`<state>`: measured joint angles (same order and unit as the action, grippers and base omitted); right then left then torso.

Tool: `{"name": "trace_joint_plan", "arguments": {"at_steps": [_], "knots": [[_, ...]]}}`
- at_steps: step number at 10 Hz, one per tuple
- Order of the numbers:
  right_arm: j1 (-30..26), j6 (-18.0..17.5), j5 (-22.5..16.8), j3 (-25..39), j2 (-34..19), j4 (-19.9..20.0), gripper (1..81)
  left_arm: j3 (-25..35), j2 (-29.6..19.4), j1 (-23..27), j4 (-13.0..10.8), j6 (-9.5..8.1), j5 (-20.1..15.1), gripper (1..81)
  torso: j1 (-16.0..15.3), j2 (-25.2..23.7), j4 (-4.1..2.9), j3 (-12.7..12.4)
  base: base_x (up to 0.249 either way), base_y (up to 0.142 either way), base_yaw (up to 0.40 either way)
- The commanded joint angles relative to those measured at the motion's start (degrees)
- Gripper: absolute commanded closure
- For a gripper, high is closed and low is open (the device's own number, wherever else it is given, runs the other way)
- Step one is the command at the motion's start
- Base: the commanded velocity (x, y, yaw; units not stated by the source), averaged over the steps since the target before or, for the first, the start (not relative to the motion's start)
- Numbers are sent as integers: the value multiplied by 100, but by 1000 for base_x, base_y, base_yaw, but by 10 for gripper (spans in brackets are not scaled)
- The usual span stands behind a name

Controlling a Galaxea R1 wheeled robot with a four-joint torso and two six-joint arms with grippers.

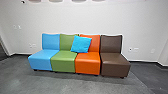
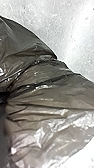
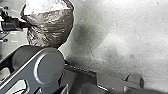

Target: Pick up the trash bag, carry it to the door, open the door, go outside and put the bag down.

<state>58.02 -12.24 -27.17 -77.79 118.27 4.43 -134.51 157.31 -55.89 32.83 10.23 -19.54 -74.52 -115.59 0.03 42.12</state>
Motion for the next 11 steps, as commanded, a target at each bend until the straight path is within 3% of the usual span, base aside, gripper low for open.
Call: {"name": "trace_joint_plan", "arguments": {"at_steps": [1, 2, 5, 9, 11], "knots": [[-277, 29, -157, -51, -91, 102, 10, 548, -515, 619, 136, -12, -586, 811, 354, 549, 0, -358, 0, 0, 0], [-189, 81, -87, -77, -82, 102, 10, 671, -682, 549, 127, 5, -586, 811, 490, 752, 0, -159, 0, 0, 0], [206, 169, 194, -192, -55, 32, 10, 698, -894, 268, 92, 93, -814, 811, 841, 1288, 0, -299, 0, 0, 0], [830, 336, 703, -612, 208, -47, 10, 821, -990, -154, 83, 365, -762, 811, 1381, 2129, 0, -304, 0, 0, 0], [1015, 380, 968, -816, 296, -56, 10, 1058, -1210, -199, 110, 383, -744, 811, 1650, 2549, 0, -304, 0, 0, 0]]}}
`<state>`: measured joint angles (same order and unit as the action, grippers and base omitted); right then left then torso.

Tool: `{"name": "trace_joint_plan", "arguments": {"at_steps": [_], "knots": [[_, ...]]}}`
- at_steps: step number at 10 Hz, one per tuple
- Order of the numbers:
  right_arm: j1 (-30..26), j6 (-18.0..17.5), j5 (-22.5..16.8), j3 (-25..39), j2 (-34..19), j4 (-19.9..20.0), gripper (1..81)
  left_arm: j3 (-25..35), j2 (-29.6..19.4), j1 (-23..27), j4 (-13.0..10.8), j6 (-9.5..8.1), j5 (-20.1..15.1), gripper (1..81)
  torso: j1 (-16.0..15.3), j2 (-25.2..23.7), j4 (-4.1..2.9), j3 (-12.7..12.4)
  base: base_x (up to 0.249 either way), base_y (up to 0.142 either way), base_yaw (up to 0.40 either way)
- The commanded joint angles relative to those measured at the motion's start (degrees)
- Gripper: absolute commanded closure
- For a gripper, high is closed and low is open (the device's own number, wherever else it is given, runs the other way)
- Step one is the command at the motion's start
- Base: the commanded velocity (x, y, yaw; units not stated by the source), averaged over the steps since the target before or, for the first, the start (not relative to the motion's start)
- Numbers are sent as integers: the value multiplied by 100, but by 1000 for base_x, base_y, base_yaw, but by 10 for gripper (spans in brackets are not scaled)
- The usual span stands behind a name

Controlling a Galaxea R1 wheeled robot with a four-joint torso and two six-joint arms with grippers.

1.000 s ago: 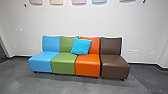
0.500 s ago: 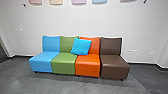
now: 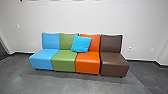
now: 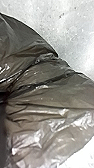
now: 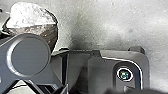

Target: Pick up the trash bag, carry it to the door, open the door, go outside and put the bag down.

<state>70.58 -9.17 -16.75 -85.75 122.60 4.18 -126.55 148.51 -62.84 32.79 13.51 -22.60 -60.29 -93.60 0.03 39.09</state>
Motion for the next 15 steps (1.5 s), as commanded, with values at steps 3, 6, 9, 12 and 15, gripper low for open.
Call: {"name": "trace_joint_plan", "arguments": {"at_steps": [3, 6, 9, 12, 15], "knots": [[-172, 82, -65, -81, -14, -93, 10, 746, -611, 496, 140, 55, -306, 811, 625, 966, 0, 0, 0, 0, 0], [56, 73, -56, -309, 197, -277, 10, 641, -419, 225, 43, 125, -306, 811, 1008, 1565, 0, -414, 0, 0, 0], [277, 82, 31, -775, 618, -374, 10, -89, 65, -84, 34, 398, -306, 811, 1329, 2062, 0, -889, 0, 0, 0], [426, 82, 49, -1091, 926, -453, 10, -124, 179, -277, 17, 512, -306, 811, 1712, 2641, 0, -900, 0, 0, 0], [532, 82, 119, -1311, 1093, -462, 10, -387, 416, -444, 17, 653, -306, 811, 2018, 3100, 0, -1191, 0, 0, 0]]}}
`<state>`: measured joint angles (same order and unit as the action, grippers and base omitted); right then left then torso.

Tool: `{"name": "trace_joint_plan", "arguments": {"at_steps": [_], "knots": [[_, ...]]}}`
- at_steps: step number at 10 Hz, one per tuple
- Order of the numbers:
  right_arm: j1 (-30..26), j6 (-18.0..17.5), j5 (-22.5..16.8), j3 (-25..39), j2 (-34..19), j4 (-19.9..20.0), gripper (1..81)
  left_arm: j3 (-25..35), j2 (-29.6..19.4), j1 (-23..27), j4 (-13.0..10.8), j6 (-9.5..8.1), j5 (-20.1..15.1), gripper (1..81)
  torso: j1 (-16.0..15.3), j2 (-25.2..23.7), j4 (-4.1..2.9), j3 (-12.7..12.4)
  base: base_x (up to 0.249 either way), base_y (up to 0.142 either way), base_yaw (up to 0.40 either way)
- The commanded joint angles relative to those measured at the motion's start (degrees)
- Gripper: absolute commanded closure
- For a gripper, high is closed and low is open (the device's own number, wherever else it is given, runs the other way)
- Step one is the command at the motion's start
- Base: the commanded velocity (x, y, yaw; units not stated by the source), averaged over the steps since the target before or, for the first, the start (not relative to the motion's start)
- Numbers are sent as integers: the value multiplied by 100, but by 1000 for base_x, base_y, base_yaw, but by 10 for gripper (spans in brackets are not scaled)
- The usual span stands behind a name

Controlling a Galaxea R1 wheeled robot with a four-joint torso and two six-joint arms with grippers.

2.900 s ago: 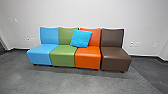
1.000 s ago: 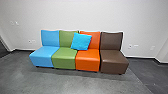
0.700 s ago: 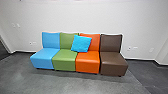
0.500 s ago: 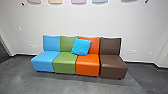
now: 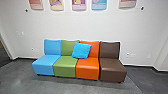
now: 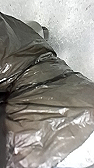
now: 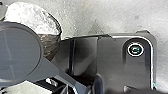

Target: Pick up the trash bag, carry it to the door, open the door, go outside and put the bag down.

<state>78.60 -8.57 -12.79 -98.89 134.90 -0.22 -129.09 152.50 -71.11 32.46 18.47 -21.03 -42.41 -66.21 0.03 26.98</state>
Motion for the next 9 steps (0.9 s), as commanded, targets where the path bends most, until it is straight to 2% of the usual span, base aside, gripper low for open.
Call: {"name": "trace_joint_plan", "arguments": {"at_steps": [1, 2, 3, 5, 6, 7, 8, 9], "knots": [[-244, 22, -277, -68, -92, -22, 10, -266, 114, 322, 50, 236, -464, 811, 358, 557, 0, 0, 0, 0, 0], [-209, 22, -277, -137, -32, -22, 10, -389, 211, 260, 41, 254, -464, 811, 483, 748, 0, 0, 0, 0, 0], [-138, 22, -233, -244, 57, -31, 10, -521, 316, 172, 50, 403, -464, 811, 627, 971, 0, -2, 0, 0, 0], [28, 22, -137, -750, 371, -57, 10, -784, 526, -21, 41, 524, -455, 811, 892, 1384, 0, -2, 0, 0, 0], [125, 74, -31, -963, 523, -118, 10, -881, 606, -136, 58, 666, -446, 811, 1372, 2127, 0, -2, 0, 0, 0], [204, 84, -4, -1096, 620, -136, 10, -978, 694, -258, 50, 728, -446, 811, 1156, 1795, 0, -2, 0, 0, 0], [257, 84, 13, -1158, 664, -145, 10, -1128, 782, -338, 58, 843, -446, 811, 1292, 2004, 0, -175, 0, 0, 0], [292, 92, 83, -1192, 698, -180, 10, -1224, 852, -408, 50, 904, -446, 811, 1416, 2194, 0, -565, 0, 0, 0]]}}
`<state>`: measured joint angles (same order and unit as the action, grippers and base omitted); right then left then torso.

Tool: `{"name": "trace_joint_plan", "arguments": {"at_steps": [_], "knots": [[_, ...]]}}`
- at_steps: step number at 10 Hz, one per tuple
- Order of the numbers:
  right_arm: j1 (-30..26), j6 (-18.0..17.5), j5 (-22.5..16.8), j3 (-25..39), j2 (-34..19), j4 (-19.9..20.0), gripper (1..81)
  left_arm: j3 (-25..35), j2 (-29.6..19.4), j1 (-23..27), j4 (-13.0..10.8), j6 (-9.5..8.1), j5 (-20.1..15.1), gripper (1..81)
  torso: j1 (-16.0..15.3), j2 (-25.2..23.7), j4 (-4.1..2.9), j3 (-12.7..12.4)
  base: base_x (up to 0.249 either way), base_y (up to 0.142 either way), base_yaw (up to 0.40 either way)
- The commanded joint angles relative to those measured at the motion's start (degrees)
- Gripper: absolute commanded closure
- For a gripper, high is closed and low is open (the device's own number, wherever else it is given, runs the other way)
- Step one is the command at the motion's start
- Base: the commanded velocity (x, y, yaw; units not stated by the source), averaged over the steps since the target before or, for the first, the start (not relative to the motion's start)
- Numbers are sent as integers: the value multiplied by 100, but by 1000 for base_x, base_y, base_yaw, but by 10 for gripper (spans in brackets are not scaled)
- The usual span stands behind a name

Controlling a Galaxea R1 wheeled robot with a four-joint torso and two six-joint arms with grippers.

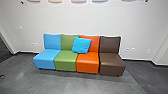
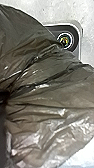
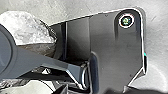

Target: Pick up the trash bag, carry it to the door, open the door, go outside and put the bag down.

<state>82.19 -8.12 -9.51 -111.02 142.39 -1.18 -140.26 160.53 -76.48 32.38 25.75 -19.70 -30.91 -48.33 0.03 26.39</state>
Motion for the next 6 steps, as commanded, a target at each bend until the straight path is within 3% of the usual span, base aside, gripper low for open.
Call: {"name": "trace_joint_plan", "arguments": {"at_steps": [1, 3, 6], "knots": [[-31, 47, -192, -6, -15, -110, 10, -150, 77, 103, 58, 229, -579, 811, 362, 562, 2, -553, 0, 0, 0], [13, 47, -192, -182, 108, -110, 10, -168, 103, 94, 58, 238, -579, 811, 553, 855, 0, -821, 0, 0, 0], [74, 56, -148, -436, 266, -127, 10, -176, 138, 50, 50, 299, -579, 811, 948, 1452, 0, -1420, 0, 0, 0]]}}
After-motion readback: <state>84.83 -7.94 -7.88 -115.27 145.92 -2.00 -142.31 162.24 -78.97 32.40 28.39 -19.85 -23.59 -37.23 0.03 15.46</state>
